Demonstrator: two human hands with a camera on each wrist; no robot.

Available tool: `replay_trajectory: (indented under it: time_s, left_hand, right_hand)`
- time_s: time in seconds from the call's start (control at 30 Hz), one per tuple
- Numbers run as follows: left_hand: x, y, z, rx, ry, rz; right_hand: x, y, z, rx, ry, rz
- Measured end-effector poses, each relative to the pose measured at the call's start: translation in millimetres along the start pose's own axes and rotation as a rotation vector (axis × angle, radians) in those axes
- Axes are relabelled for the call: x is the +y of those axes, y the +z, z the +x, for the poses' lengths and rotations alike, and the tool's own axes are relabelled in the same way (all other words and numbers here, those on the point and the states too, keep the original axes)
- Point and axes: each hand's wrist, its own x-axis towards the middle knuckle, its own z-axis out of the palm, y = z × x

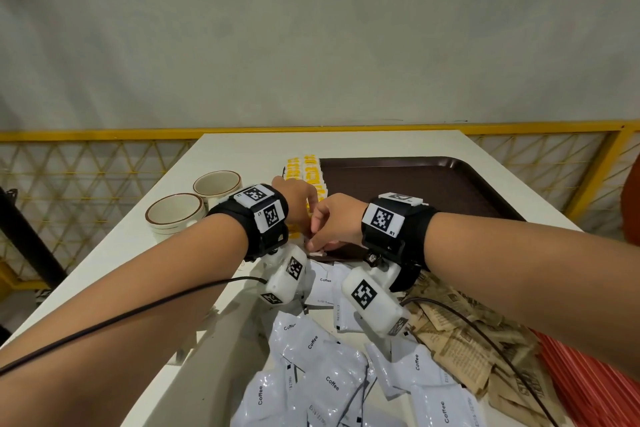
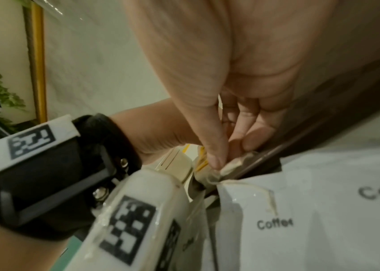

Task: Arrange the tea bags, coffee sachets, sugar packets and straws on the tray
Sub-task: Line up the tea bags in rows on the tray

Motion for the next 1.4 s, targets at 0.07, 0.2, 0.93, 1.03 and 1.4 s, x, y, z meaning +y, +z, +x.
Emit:
replay_trajectory:
  time_s: [0.07, 0.2, 0.93, 1.03, 1.4]
  left_hand:
    - [0, 0, 0, -0.002, -0.002, -0.002]
    - [-2, 1, 1, 0.008, -0.001, -0.006]
    - [-17, -12, -25, -0.195, 0.181, -0.665]
    - [-19, -7, -24, -0.233, 0.131, -0.841]
    - [-22, -10, -20, -0.152, 0.150, -0.816]
  right_hand:
    - [-2, -1, 0, -0.013, -0.007, -0.026]
    - [-3, -2, -1, -0.049, -0.019, -0.194]
    - [13, -34, -30, 0.187, -0.125, 0.341]
    - [16, -30, -30, 0.196, -0.132, 0.357]
    - [18, -21, -23, 0.095, -0.044, 0.066]
